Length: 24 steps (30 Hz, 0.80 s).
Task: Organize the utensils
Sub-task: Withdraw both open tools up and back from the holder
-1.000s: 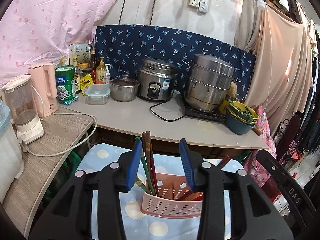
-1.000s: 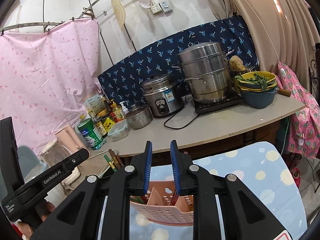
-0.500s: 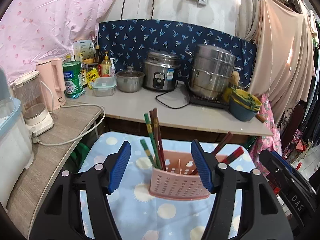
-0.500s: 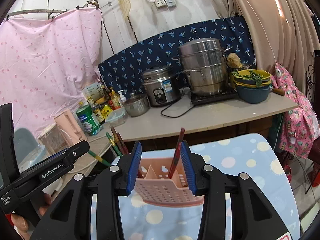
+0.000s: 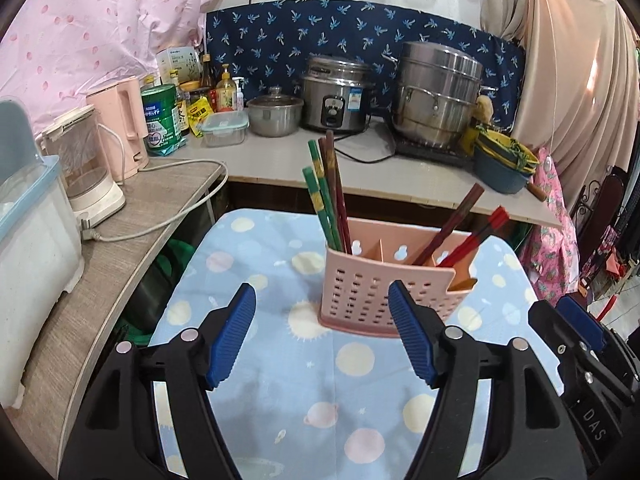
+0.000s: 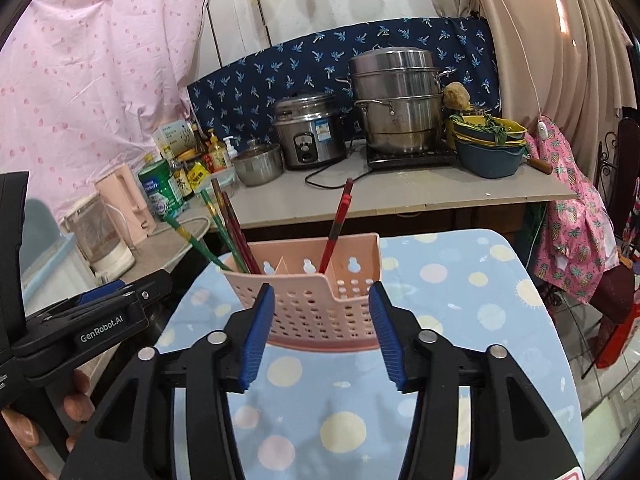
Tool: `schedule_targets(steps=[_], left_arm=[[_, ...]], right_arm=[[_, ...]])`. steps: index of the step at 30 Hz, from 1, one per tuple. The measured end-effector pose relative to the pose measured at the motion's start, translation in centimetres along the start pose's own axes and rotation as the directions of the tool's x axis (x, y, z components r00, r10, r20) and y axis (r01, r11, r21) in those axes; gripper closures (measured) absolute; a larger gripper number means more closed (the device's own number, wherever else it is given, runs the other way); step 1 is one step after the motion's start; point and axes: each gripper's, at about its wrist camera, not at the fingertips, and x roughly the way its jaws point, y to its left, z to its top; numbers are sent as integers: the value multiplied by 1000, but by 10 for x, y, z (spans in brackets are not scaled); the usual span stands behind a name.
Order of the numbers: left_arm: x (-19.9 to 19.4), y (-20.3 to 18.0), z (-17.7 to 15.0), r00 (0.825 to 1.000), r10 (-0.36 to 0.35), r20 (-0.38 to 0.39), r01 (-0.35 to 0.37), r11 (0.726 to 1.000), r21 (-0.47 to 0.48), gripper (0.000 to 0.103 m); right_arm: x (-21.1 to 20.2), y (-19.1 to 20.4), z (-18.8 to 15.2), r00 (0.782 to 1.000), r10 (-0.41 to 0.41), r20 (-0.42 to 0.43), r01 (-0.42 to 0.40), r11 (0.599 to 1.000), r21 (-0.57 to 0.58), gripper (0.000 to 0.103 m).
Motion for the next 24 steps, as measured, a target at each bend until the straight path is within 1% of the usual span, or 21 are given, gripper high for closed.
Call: schedule_targets(steps=[1, 2, 3, 5, 9, 12, 14, 15, 16, 18, 21, 24], left_arm=[[-1, 0, -3, 1000, 2, -5, -2, 1000, 1, 37], [-1, 0, -7, 1000, 1, -10, -1, 1000, 1, 34], [-1, 1, -9, 1000, 4, -14, -4, 1000, 1, 27], [-3, 1, -15, 1000, 15, -14, -15, 1000, 5, 25], [-4, 2, -23, 999, 25, -32, -25, 1000, 9, 24], [-2, 7, -29, 998, 32, -49, -32, 999, 1, 24], [-1, 9, -34, 998, 36, -58, -36, 999, -2, 23], [-1, 10, -36, 997, 39, -62, -39, 999, -2, 21], [-1, 10, -38, 997, 41, -66, -42, 999, -2, 19], [0, 11, -43, 996, 45, -72, -46, 999, -1, 18], [3, 11, -50, 995, 48, -92, -48, 999, 3, 18], [5, 12, -58, 993, 51, -102, -51, 999, 6, 18]], right_arm=[[-1, 1, -3, 1000, 1, -7, -1, 1000, -4, 52], [-2, 1, -5, 1000, 0, -12, 0, 1000, -8, 51], [-2, 2, -8, 1000, -4, -16, 4, 1000, -11, 49], [-3, 4, -13, 1000, -7, -24, 7, 1000, -19, 47], [-4, 7, -22, 999, -25, -34, 24, 999, -35, 43], [-5, 8, -29, 998, -29, -47, 27, 999, -32, 42], [-7, 9, -33, 998, -45, -49, 43, 998, -43, 42], [-7, 10, -35, 998, -48, -49, 46, 998, -48, 41], [-8, 11, -37, 998, -48, -51, 45, 998, -51, 38], [-8, 12, -41, 997, -55, -55, 52, 997, -57, 36], [-9, 13, -48, 996, -68, -55, 64, 995, -72, 32], [-9, 12, -54, 996, -59, -73, 55, 997, -55, 28]])
